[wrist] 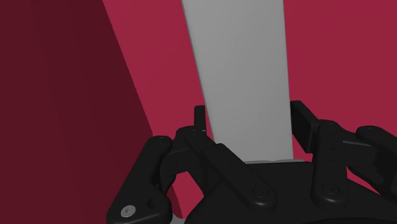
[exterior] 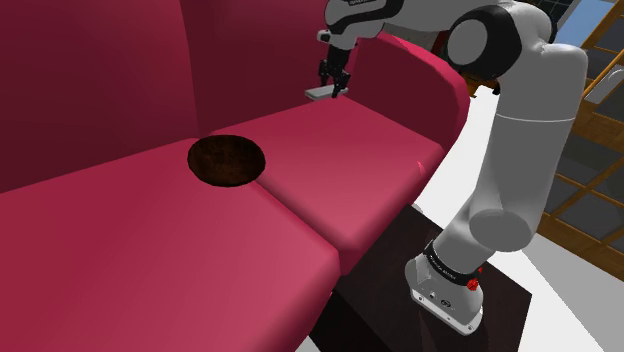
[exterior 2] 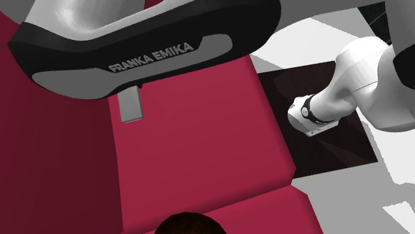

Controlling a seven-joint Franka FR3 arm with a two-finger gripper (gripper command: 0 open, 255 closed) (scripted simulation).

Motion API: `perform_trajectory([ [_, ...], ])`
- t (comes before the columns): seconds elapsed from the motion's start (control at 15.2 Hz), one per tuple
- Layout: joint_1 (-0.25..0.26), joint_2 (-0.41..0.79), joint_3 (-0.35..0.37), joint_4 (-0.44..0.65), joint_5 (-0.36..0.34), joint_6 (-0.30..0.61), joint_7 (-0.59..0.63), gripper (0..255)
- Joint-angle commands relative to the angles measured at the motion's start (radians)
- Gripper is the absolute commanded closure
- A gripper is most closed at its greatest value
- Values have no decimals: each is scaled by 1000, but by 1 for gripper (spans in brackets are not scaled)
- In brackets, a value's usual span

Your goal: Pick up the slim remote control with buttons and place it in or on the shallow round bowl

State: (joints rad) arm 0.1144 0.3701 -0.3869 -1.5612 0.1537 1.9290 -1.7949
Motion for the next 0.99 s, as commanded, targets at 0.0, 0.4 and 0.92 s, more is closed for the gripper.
perform_trajectory([
  [0.0,29,-30,6,-38,-14,11,34,255],
  [0.4,134,-121,39,-158,-59,51,174,255],
  [0.92,254,-190,102,-244,-101,76,366,255],
])
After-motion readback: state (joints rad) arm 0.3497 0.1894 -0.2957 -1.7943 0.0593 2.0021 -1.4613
